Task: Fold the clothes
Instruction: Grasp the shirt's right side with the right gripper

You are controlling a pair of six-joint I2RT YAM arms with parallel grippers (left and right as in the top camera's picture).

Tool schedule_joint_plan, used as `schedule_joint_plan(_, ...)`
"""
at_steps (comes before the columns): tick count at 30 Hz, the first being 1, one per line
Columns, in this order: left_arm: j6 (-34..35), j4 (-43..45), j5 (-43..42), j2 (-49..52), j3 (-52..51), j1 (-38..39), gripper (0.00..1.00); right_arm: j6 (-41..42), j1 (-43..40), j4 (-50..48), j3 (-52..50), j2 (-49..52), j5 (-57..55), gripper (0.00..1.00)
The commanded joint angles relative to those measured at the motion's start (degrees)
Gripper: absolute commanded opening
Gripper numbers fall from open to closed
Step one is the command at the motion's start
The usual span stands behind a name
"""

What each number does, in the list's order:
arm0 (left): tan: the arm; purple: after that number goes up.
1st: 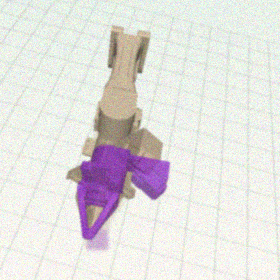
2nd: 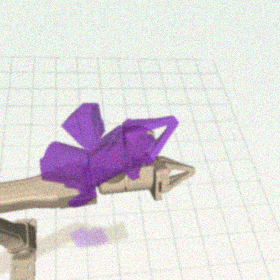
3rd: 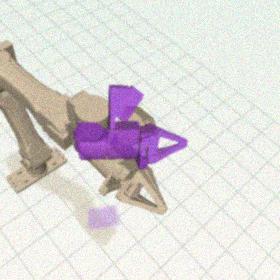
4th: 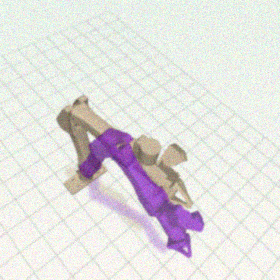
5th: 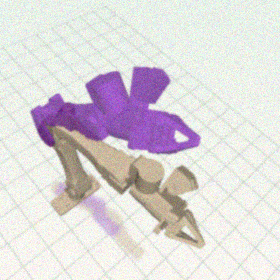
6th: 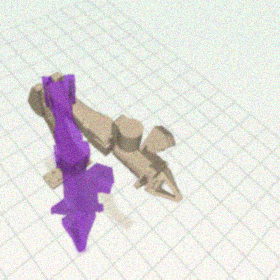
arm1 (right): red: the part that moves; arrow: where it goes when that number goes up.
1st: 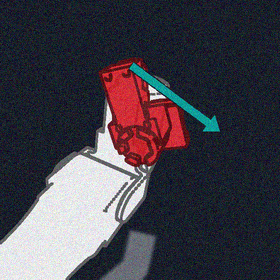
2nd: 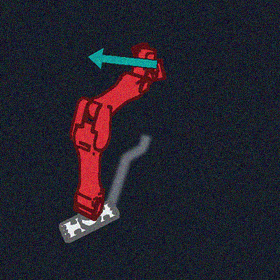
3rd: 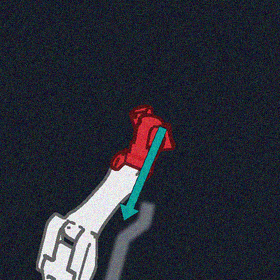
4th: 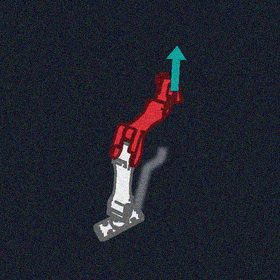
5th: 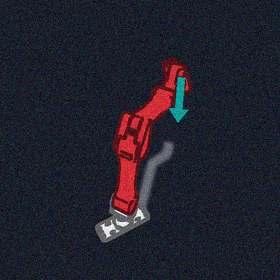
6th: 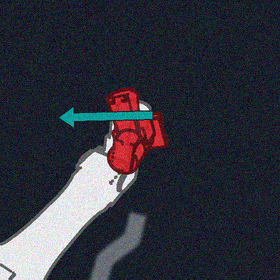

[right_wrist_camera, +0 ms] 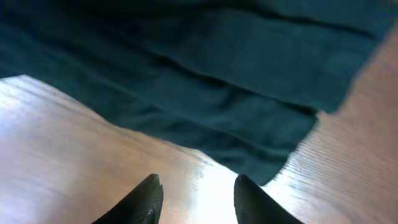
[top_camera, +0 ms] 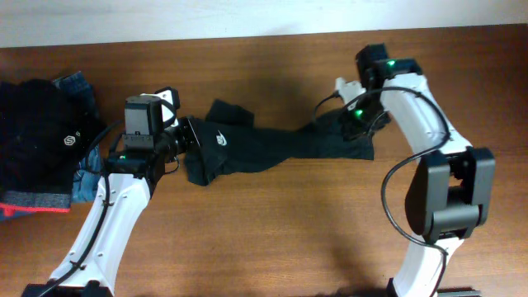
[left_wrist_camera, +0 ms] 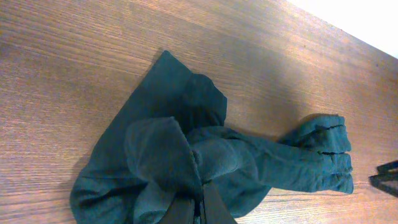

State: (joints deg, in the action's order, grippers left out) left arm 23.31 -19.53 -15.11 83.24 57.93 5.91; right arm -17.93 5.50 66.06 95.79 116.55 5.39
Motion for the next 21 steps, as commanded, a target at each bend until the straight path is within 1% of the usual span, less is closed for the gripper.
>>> schedule_joint_plan(1, -1.16, 0.11, 0.59, -0.33, 0.57, -0.17, 0.01, -3.1, 1.68, -2.56, -3.34, 0.52, -5.84, 0.43)
schedule_joint_plan(6, -1.16, -0.11, 0.61, -0.33, 0.57, -0.17, 0.0, -5.57, 1.66, -6.47, -7.43, 0.96, -6.1, 0.43)
schedule_joint_plan(11, -1.16, -0.11, 0.59, -0.33, 0.57, -0.17, 0.01, -5.66, 1.66, -10.29, -9.75, 0.96, -6.05, 0.43)
schedule_joint_plan(14, -1.16, -0.31, 0.59, -0.33, 0.57, -0.17, 0.01, -5.68, 1.66, -12.07, -11.06, 0.98, -6.05, 0.46)
schedule_joint_plan(21, -1.14, -0.33, 0.59, -0.33, 0.57, -0.17, 0.01, -5.68, 1.66, -14.58, -11.78, 1.27, -5.99, 0.47)
